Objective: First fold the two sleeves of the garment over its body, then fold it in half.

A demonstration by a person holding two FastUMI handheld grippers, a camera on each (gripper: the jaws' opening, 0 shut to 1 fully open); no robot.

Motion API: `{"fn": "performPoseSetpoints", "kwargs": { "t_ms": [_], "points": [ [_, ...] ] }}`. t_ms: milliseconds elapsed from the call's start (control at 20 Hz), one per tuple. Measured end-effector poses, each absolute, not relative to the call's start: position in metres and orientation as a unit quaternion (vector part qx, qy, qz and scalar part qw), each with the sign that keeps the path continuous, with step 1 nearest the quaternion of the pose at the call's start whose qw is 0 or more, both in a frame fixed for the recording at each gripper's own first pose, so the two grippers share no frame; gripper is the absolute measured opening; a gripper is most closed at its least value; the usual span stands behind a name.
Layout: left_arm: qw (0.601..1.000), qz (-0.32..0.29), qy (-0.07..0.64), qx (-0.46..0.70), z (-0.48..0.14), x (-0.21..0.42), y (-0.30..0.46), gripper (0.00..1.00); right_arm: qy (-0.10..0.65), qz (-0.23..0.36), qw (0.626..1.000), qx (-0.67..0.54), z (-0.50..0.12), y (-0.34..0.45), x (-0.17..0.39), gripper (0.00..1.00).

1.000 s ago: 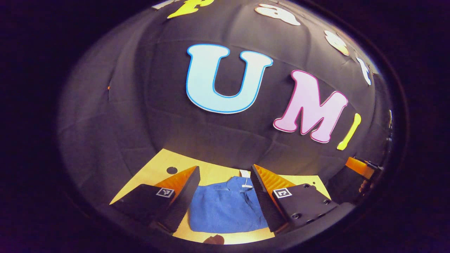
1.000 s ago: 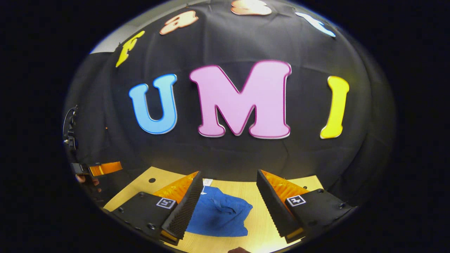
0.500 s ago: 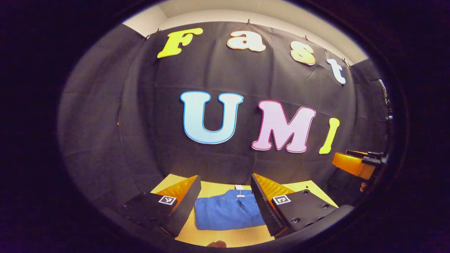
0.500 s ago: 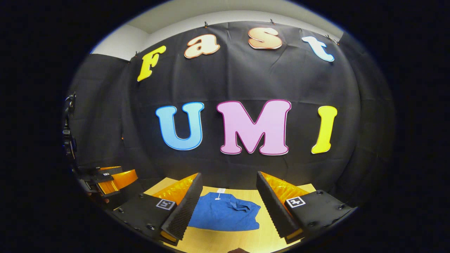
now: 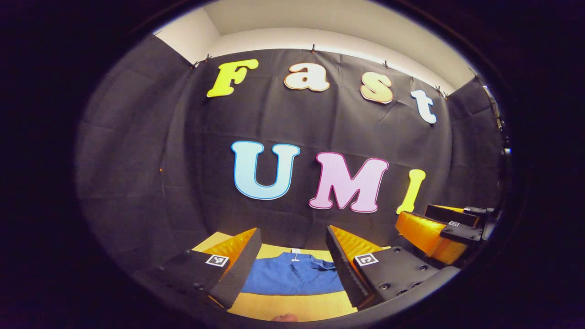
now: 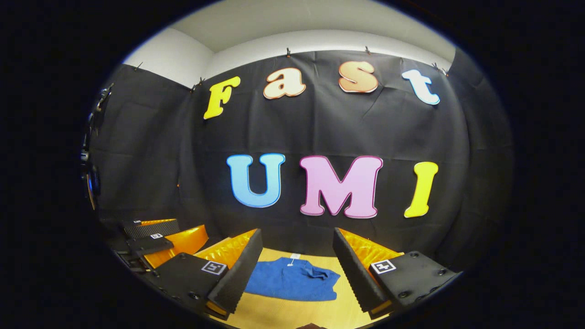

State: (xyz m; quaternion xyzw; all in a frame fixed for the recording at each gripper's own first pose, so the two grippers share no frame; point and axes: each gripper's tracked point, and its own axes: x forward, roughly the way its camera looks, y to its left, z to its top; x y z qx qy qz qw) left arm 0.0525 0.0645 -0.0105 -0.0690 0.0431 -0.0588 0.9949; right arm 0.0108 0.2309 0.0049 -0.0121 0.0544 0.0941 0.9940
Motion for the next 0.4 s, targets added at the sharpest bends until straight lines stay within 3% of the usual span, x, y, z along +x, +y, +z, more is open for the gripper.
{"fn": "performPoseSetpoints", "kwargs": {
  "t_ms": [200,300,400],
  "points": [
    [0.998,-0.017,0.028,-0.052,-0.013,0.033,0.064,0.80,0.058,0.099,0.993,-0.031,0.002,0.210,0.005,0.98],
    [0.998,-0.019,0.025,-0.047,-0.014,0.021,0.053,0.84,0.053,0.085,0.994,-0.039,0.003,0.199,0.005,0.98],
    [0.998,-0.030,0.032,-0.044,-0.012,0.017,0.048,0.80,0.050,0.070,0.996,-0.029,0.007,0.193,0.003,0.98]
  ]
}}
